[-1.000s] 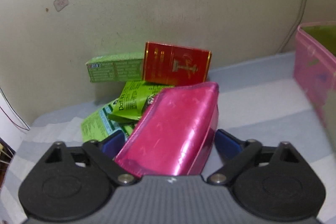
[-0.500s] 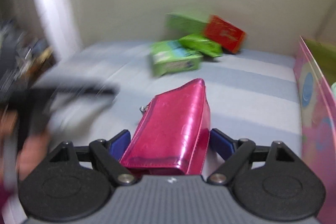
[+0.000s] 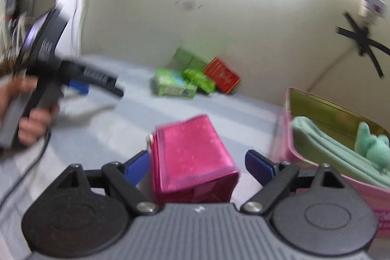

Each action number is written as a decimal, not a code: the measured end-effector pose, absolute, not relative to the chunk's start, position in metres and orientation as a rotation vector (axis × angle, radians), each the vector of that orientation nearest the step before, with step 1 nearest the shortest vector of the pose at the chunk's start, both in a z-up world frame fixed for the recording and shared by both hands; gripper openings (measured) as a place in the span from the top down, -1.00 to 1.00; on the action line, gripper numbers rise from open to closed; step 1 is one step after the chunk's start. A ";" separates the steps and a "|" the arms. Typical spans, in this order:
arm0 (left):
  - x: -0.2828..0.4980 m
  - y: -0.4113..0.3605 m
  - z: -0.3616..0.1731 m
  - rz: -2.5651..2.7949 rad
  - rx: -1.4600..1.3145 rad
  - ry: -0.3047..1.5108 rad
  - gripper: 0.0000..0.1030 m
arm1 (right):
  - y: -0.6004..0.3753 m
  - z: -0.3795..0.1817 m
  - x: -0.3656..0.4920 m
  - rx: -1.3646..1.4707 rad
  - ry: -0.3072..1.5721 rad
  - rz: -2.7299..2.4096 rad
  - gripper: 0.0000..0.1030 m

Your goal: Organize objects

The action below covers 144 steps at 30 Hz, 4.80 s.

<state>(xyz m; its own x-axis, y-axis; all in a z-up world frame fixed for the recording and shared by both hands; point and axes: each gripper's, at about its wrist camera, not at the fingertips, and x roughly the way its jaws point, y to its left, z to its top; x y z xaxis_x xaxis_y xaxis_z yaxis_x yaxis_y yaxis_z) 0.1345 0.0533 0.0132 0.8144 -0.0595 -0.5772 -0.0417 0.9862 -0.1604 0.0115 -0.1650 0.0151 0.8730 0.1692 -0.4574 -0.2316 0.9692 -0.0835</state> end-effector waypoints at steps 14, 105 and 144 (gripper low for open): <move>0.104 0.018 0.033 -0.380 -0.145 0.505 -0.89 | -0.179 0.004 -0.017 -0.067 0.502 0.194 -0.67; 0.104 -0.038 0.026 -0.208 0.079 0.669 -0.78 | -0.211 0.059 0.005 0.225 0.384 0.222 0.18; 0.132 0.065 0.013 -0.001 -0.126 0.662 -0.86 | -0.106 0.003 0.228 0.042 0.651 0.290 -0.99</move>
<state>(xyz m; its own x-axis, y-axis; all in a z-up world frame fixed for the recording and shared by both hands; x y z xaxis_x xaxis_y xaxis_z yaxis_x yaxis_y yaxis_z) 0.1317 0.0650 0.0127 0.7888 -0.0410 -0.6132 -0.0395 0.9923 -0.1171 0.2277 -0.1055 0.0030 0.7565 0.2786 -0.5917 -0.2525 0.9590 0.1287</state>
